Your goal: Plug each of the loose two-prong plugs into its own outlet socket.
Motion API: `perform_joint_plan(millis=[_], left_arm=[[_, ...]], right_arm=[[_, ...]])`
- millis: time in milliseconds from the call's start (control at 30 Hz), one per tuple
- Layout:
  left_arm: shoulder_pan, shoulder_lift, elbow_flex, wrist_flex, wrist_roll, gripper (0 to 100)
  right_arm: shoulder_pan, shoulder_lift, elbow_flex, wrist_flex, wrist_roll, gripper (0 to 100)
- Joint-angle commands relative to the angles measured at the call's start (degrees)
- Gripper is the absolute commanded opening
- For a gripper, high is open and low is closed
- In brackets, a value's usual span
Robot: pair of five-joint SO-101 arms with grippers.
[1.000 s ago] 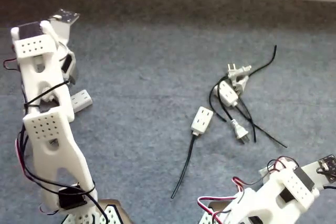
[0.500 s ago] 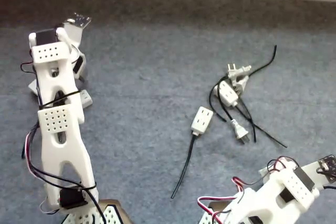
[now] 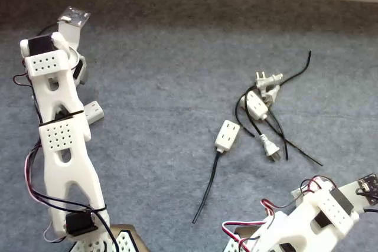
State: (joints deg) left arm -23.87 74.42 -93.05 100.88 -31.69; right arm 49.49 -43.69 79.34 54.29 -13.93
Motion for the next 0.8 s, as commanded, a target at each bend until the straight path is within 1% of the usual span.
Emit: perform_joint_plan(millis=[0,267,767], left_arm=[[-1.7,-2.5,-2.2,0.6,-0.1,17],[-2.9,1.8,-2.2,0.4,-0.1,17],[-0.3,3.4,-2.3,0.5,0.0,17]], right_arm=[[-1.5,0.1,0.7,-1.7,-0.1,0.6],[-1.5,0.2,0.7,-1.7,-0.1,0.6],[-1.5,0.2,0.7,-1.7,-0.1,0.6]])
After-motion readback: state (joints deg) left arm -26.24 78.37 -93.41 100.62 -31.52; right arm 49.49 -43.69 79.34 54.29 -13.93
